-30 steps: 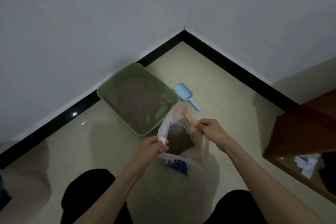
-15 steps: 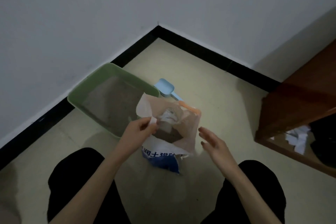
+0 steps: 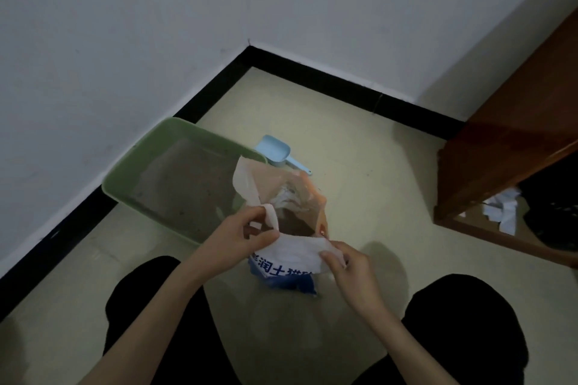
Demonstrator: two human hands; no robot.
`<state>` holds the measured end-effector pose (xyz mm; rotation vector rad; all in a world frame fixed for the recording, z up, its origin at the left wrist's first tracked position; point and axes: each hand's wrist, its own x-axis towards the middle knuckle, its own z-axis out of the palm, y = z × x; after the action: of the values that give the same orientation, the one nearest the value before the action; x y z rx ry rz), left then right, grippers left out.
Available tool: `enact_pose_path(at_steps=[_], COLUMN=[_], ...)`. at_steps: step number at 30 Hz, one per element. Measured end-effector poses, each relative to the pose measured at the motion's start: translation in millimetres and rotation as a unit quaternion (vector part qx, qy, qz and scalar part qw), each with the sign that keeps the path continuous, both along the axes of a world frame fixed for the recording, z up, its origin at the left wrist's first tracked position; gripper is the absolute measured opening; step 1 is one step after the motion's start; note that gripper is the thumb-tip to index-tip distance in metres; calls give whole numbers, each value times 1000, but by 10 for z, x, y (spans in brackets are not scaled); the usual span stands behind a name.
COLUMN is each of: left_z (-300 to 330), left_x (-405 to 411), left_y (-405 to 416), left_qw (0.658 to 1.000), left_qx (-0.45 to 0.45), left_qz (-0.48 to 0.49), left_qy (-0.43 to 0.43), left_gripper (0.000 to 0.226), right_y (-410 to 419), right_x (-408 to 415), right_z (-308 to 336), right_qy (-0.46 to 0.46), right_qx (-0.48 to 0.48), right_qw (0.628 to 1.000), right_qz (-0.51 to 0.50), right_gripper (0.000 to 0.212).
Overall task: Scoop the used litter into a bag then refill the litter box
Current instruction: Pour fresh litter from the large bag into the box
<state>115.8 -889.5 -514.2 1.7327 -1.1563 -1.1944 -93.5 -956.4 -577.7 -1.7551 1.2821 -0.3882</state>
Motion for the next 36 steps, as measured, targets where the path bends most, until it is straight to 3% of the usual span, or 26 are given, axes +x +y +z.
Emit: enact_pose_path(at_steps=[2,3,6,8,10,12,15,16,18,21,24,26,28,31,34,36], left_z=[2,3,91,51,-65,-150,-221,-235,-244,-287,-267,-316,-379,-456,-456,-459], left_x=[-4,-2,-77,-213,-340,-378,-385,-365,-301,-70,-23,-109,-153,-80,-50,-56], left_y=[35,48,9,-105,-282,-456,-652,-698,-766,-775,-745,-760,-802,-883,-941,-949], left_qw=[995,985,929,866,832,832,771,768,801,873,884,880,881,873,857,855], left_qx=[-11,-29,-167,-240,-206,-174,-221,-222,-187,-149,-171,-198,-190,-176,-165,-175], left_qz=[-29,-26,-27,-148,-256,-288,-300,-298,-279,-166,-109,-88,-68,-40,-48,-50], left_qy=[-95,-169,-329,-412,-447,-441,-517,-522,-496,-433,-422,-423,-428,-453,-486,-485], left_gripper=[10,14,33,55,70,63,26,19,9,6,11,32,26,11,5,16], right_y=[50,57,-23,-83,-117,-165,-257,-308,-435,-657,-793,-811,-747,-466,-160,-57], right_x=[-58,-89,-127,-109,-96,-123,-174,-171,-135,-56,-23,-21,-53,-59,21,97], right_z=[-13,-4,64,120,179,235,295,322,386,467,255,-96,-501,-1000,-1519,-1878], right_qy=[-14,-23,-58,-73,-93,-101,-66,-49,-10,88,237,276,237,79,-39,-72], right_qx=[-8,-15,-32,-60,-77,-71,-82,-85,-64,26,73,73,87,99,45,32], right_qw=[999,999,997,995,993,992,993,993,994,978,922,898,908,950,975,987], right_qz=[-31,-40,-37,-9,10,13,54,68,88,185,299,335,334,285,214,143], right_gripper=[12,16,18,15,11,10,14,15,13,47,72,75,74,63,90,96])
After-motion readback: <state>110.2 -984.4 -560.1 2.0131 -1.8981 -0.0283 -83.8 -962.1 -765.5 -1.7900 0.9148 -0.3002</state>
